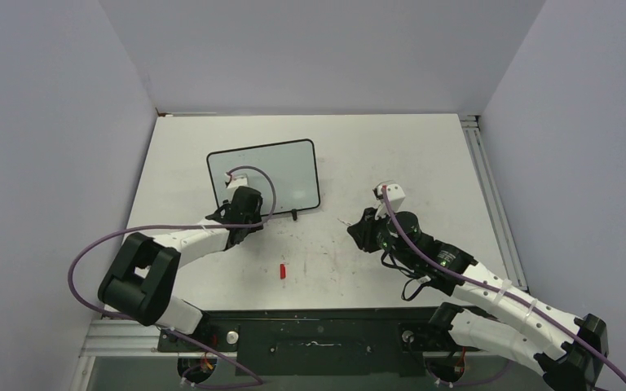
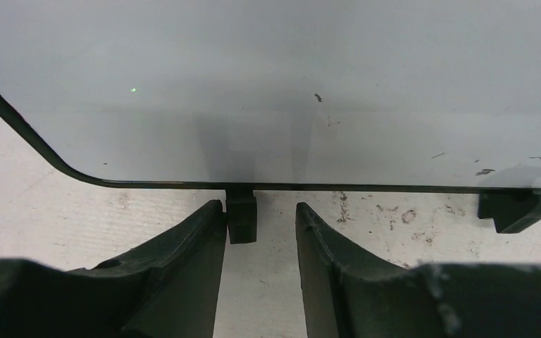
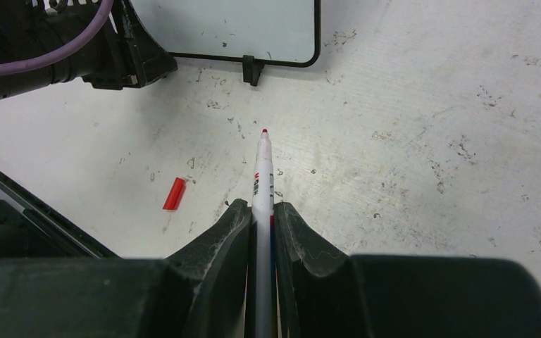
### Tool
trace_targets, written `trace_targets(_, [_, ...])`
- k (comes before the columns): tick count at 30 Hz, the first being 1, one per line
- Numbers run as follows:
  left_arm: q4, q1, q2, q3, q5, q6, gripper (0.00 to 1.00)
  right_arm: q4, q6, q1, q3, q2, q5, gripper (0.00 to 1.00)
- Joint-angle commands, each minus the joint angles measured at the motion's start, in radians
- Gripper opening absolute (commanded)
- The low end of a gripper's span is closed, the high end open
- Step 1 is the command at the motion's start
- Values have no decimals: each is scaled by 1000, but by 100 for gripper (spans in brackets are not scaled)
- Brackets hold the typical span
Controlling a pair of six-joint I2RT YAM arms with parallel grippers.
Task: Write a sentence on the whiteboard
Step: Move the whiteboard stand to the center of the board.
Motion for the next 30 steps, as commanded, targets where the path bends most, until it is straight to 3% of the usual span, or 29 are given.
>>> trace_targets(1, [41, 8, 25, 45, -33, -1, 38, 51, 11, 3, 3, 3, 6, 5])
trace_targets(10, [75, 8, 54, 37, -55, -7, 33, 49, 14, 5, -1, 5, 6, 5])
trace_targets(23, [69, -13, 32, 23, -100, 7, 0, 48, 16, 5, -6, -1, 13, 5])
trace_targets(30, [25, -60, 27, 23, -96, -18, 0, 51, 16, 6, -7, 1, 10, 5])
